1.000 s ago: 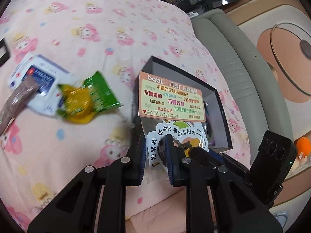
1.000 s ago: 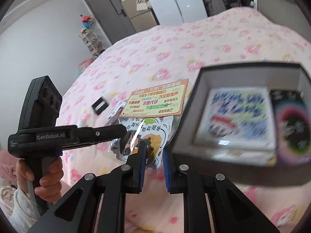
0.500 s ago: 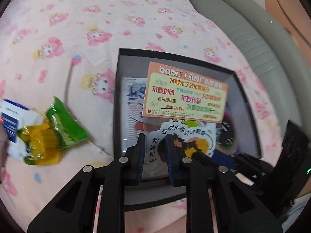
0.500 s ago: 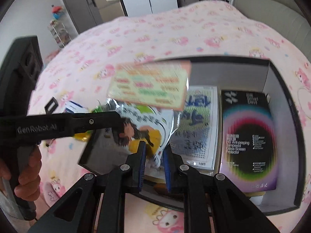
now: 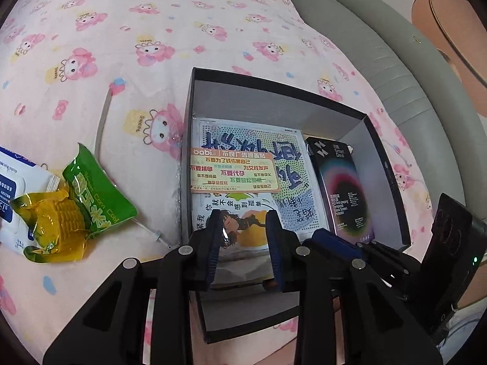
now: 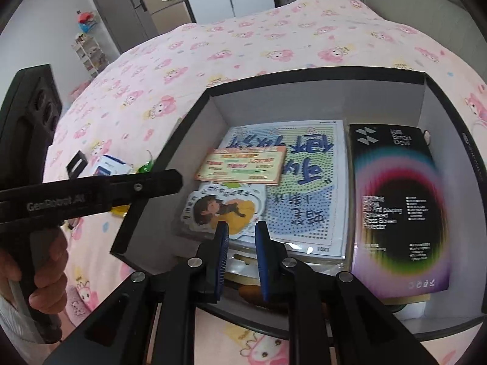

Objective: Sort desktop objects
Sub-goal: 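Carry the sticker bag into the black box and release it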

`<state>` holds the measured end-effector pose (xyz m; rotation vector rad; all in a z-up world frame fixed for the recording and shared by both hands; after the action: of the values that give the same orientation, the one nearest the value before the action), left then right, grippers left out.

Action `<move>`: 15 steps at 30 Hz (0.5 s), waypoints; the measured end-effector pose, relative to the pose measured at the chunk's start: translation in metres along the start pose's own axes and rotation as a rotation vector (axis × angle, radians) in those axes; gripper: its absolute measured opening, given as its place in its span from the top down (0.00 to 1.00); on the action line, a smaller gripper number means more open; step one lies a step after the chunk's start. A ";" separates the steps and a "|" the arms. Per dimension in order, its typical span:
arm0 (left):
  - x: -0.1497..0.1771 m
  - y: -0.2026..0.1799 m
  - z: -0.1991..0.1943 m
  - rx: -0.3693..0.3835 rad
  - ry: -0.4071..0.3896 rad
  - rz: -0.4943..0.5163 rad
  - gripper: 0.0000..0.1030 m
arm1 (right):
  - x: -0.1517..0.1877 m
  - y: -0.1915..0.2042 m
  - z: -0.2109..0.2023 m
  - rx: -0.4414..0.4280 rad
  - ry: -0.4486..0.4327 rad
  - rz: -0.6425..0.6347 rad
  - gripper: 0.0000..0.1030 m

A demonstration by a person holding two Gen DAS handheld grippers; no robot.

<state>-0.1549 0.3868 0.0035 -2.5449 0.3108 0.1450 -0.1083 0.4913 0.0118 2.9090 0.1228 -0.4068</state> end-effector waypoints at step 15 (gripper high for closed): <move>0.000 -0.002 0.006 -0.017 -0.003 0.026 0.72 | -0.015 0.008 0.051 0.000 0.213 0.053 0.83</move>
<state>-0.1546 0.3913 -0.0005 -2.5583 0.3425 0.1616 -0.1349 0.4716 -0.0305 2.9402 0.0768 -0.0869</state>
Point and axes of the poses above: each gripper's, at about its wrist camera, not at the fingertips, and z roughly the way its jaws point, y to its left, x to its underside, the point moved 8 cm from there along z, roughly the way its jaws point, and after that the axes turned 15 degrees about y, right-handed, at the moved point
